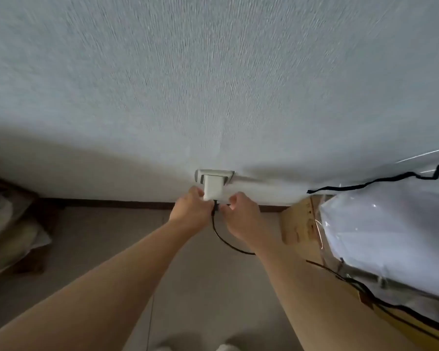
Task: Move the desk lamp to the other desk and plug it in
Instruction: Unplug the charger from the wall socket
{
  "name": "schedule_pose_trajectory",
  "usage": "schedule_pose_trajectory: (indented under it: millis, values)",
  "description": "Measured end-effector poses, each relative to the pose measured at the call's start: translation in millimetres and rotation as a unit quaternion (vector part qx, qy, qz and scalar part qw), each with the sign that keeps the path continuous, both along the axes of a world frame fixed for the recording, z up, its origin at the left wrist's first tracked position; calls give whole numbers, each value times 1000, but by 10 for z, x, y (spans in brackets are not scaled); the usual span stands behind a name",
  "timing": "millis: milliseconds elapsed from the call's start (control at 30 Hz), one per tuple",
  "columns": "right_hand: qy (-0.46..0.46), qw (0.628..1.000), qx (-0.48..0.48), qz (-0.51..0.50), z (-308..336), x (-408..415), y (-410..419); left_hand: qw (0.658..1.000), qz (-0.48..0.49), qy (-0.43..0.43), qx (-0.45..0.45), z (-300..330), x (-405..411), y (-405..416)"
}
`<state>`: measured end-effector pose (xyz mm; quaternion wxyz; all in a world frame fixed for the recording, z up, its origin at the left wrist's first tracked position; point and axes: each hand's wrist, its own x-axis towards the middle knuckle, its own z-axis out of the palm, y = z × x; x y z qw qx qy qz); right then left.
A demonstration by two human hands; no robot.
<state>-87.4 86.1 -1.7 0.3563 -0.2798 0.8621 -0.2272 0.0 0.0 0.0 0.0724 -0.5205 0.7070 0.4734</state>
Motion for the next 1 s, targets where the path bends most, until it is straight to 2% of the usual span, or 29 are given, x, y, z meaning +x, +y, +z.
schedule_pose_trajectory:
  millis: [267,433,567,800,1000]
  values:
    - [-18,997,-41,-63,-603,-193,-371,999,31,2,-17,-545,-278,-184]
    - [-100,984,-66,-130,-753,-287,-521,995,90,18,29,-692,-356,-205]
    - [-145,972,-74,-167,-725,-277,-562,994,96,27,44,-668,-365,-203]
    - [-161,972,-85,-148,-709,-204,-478,994,94,10,47,-668,-317,-134]
    - [-172,979,-41,-103,-548,-151,-322,991,86,3,100,-494,-213,-42]
